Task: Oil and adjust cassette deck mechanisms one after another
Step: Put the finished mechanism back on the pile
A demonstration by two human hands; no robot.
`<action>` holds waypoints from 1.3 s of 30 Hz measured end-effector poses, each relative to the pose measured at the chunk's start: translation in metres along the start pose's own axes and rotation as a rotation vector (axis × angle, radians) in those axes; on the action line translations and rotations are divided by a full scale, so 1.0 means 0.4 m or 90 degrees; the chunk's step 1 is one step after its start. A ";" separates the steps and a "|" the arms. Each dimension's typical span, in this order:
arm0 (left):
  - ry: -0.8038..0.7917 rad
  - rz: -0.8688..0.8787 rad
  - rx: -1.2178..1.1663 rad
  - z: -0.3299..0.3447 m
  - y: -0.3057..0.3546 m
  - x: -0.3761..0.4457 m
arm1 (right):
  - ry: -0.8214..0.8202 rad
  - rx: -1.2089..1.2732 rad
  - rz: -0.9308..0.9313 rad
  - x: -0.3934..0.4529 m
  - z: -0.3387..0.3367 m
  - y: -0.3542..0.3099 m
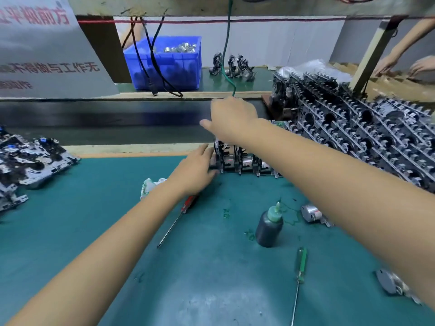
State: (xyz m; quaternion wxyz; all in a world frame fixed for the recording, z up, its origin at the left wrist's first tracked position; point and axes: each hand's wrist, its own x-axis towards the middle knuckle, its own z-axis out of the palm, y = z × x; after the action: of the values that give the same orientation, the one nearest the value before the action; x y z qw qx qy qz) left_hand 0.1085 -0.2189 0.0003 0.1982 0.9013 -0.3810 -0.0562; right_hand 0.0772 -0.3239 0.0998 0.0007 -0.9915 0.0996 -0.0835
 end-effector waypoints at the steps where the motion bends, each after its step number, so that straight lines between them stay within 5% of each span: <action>1: 0.033 0.009 -0.015 -0.022 -0.009 -0.021 | 0.002 -0.004 -0.024 -0.012 -0.012 -0.022; 8: 0.176 -0.107 -0.058 -0.154 -0.193 -0.225 | -0.026 -0.013 -0.214 -0.062 0.007 -0.258; 14: 0.202 -0.328 0.197 -0.227 -0.369 -0.409 | -0.102 0.073 -0.336 -0.036 0.119 -0.471; 19: 0.275 -0.343 0.400 -0.290 -0.461 -0.504 | -0.204 0.207 -0.403 -0.018 0.202 -0.647; 22: 0.300 -0.428 0.438 -0.337 -0.513 -0.534 | -0.161 0.256 -0.456 -0.001 0.194 -0.741; 26: 0.210 -0.524 0.373 -0.396 -0.560 -0.538 | -0.042 0.251 -0.503 0.032 0.145 -0.833; 33: 0.259 -0.407 0.419 -0.395 -0.514 -0.559 | 0.105 0.016 -0.576 0.080 0.146 -0.834; 39: 0.279 -0.259 0.394 -0.380 -0.417 -0.568 | 0.121 0.070 -0.590 0.029 0.109 -0.673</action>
State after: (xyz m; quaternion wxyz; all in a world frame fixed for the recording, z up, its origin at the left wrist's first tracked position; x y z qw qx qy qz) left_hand 0.0982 0.0954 0.0615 -0.0207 0.9657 -0.1434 0.2154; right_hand 0.1487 -0.0629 0.0637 0.0064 -0.9181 -0.3578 -0.1705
